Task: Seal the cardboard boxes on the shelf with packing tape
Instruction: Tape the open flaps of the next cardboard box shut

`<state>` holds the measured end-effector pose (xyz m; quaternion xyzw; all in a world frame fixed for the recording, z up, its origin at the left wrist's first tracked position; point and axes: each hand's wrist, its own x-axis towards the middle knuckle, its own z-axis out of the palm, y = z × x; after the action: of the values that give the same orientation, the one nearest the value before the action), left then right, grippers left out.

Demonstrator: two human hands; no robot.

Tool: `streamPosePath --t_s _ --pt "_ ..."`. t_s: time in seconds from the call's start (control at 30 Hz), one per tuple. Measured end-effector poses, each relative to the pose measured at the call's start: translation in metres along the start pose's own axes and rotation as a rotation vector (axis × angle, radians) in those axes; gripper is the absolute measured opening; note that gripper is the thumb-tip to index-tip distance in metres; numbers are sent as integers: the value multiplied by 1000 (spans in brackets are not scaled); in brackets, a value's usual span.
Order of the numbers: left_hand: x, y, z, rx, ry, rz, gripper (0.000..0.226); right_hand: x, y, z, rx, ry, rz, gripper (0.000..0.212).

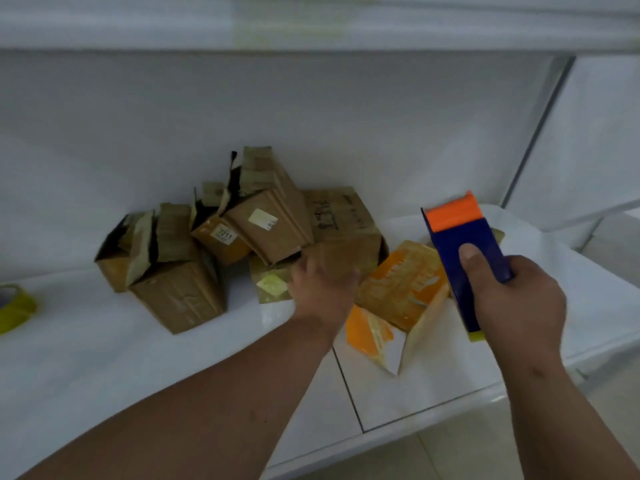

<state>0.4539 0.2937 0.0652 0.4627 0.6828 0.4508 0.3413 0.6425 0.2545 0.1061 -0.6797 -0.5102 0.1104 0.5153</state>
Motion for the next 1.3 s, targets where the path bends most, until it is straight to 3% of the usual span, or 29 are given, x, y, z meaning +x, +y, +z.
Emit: streamPosePath --t_s 0.1,0.2,0.4,0.6,0.77,1.03,1.2,1.3 --pt "12 7 -43 147 252 22 76 0 -34 17 14 -78 -61 44" --pt "29 12 -81 79 340 20 84 1 -65 49 -3 -198 -86 46" --pt "65 16 -121 -5 230 15 95 3 -85 108 153 -311 16 52" --pt "96 18 -123 -112 146 46 66 1 -81 120 128 -340 24 54" --pt "99 21 -132 87 203 124 47 -7 -75 113 101 -343 16 50" --pt "39 24 -179 283 219 383 41 -37 -64 88 216 -325 56 51" --pt "-36 6 -250 286 169 352 49 -73 -63 62 265 -346 66 46" --pt "-74 -18 -303 299 102 248 55 -98 -72 56 277 -395 87 42"
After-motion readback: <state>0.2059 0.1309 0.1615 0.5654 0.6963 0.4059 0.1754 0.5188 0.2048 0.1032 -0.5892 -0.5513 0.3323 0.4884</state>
